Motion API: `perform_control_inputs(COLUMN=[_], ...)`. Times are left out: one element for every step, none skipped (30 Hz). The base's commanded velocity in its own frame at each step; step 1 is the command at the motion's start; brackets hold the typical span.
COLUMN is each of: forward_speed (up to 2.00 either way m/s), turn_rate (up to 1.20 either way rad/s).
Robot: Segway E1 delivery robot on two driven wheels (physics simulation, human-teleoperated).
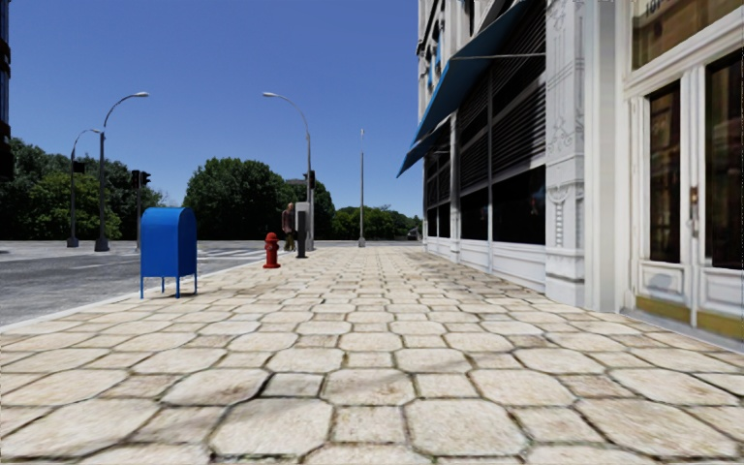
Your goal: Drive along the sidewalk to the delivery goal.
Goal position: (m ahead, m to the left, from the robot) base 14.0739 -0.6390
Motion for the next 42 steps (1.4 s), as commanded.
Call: perform_control_inputs(forward_speed=[2.00,2.00,2.00,2.00,2.00,2.00,2.00,2.00,2.00,2.00,1.97,1.93,1.93,1.91,1.85,1.84,1.84,1.84,1.84,1.84,1.84,1.85,1.85,1.85,1.86,1.86,1.86,1.86,1.86,1.86,1.86,1.86,1.86,1.86,1.86,1.86,1.86,1.86,1.86,1.86,1.86,1.86], turn_rate=[0.00,0.00,0.00,0.00,0.00,0.00,0.00,0.00,0.00,0.00,0.00,-0.03,-0.03,-0.21,-0.39,-0.43,-0.43,-0.40,-0.18,-0.18,0.00,0.00,0.00,0.00,0.00,0.00,0.00,0.00,0.00,0.00,0.00,0.00,0.00,0.00,0.00,0.00,0.00,0.00,0.00,0.00,0.00,0.00])
